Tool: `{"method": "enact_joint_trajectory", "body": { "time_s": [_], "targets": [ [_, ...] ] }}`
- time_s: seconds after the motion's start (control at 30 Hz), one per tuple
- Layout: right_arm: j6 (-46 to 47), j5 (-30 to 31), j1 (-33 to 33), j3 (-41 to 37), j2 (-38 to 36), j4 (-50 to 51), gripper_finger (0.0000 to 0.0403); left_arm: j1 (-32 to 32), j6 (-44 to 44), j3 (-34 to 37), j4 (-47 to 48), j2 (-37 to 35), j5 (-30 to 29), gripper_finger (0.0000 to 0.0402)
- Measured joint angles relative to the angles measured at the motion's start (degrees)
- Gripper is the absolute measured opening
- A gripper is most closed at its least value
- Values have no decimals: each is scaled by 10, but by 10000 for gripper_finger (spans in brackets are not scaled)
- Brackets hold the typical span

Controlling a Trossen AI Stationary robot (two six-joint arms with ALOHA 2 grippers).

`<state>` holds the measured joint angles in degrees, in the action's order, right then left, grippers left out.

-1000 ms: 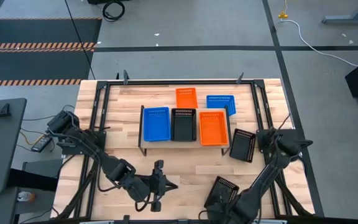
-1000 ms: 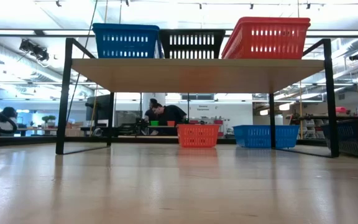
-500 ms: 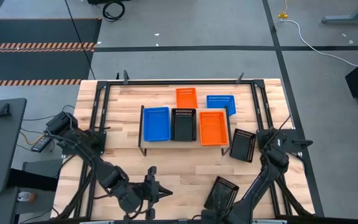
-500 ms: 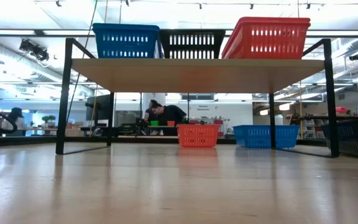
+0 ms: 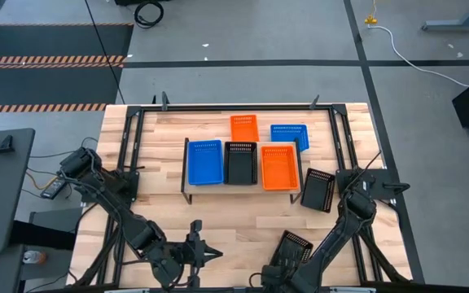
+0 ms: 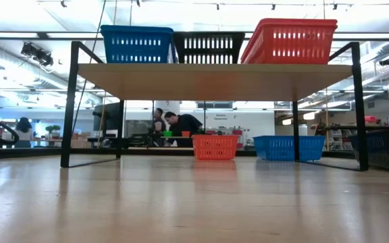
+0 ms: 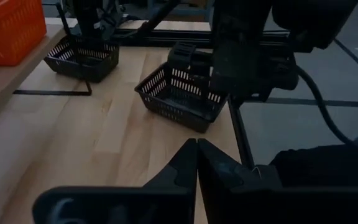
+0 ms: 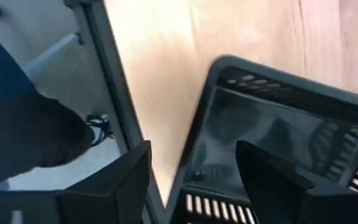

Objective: Stack baskets on shelf by color
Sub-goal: Stack the bottom black basket on the black basket on the shelf

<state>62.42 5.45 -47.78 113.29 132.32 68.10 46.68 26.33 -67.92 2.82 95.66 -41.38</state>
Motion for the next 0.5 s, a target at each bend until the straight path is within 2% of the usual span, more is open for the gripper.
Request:
{"method": "enact_joint_trajectory", "body": {
  "time_s": [0.13,0.23,0.33,0.5],
  "targets": [
    [-3,15,2,-22,0,15,233,-2,2,0,0,0,0,14],
    [-3,24,5,-47,-1,22,198,-3,11,0,-2,0,0,16],
    [-11,22,7,-76,-1,1,143,-2,16,0,-2,0,0,19],
    [-31,-10,6,-95,-1,-21,23,2,19,0,-3,0,1,16]
  ]
}}
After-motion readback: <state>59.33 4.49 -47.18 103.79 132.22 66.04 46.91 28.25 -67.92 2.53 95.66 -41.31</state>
